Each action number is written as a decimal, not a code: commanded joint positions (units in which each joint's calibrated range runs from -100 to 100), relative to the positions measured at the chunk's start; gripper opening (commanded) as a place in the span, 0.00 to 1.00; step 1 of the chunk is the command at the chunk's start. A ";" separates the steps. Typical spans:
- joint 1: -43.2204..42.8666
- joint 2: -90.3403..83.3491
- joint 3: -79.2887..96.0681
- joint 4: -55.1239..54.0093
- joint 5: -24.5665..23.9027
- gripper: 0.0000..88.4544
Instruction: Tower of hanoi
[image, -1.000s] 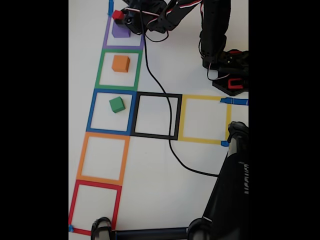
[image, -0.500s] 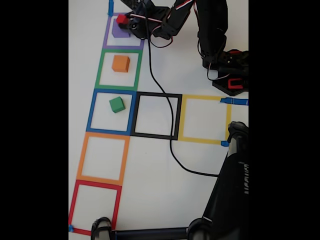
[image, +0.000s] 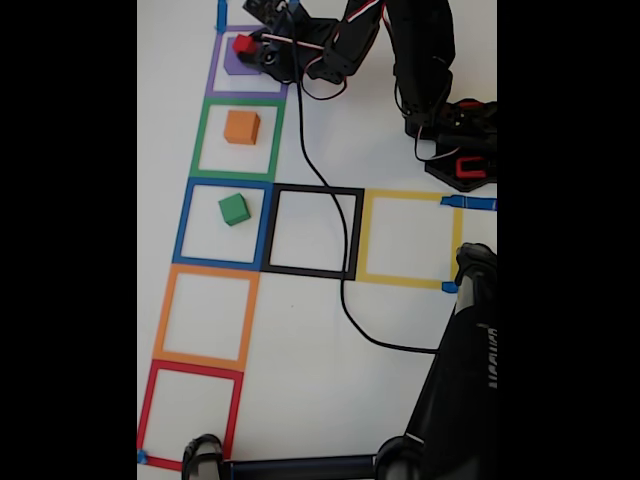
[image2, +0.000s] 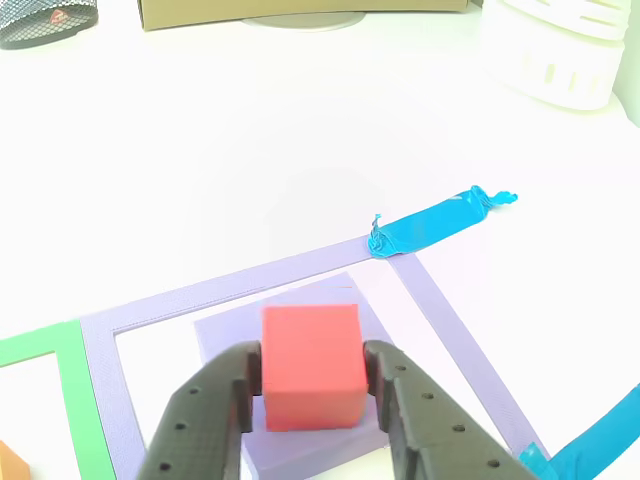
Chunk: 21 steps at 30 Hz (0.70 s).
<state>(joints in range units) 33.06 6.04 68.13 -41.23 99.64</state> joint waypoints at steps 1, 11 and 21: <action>-0.85 0.06 -0.13 -1.60 0.36 0.15; -1.04 -2.12 -0.22 -1.28 0.36 0.21; -1.32 -31.59 -4.40 39.21 0.36 0.09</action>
<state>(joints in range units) 32.83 -10.76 68.13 -22.61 100.00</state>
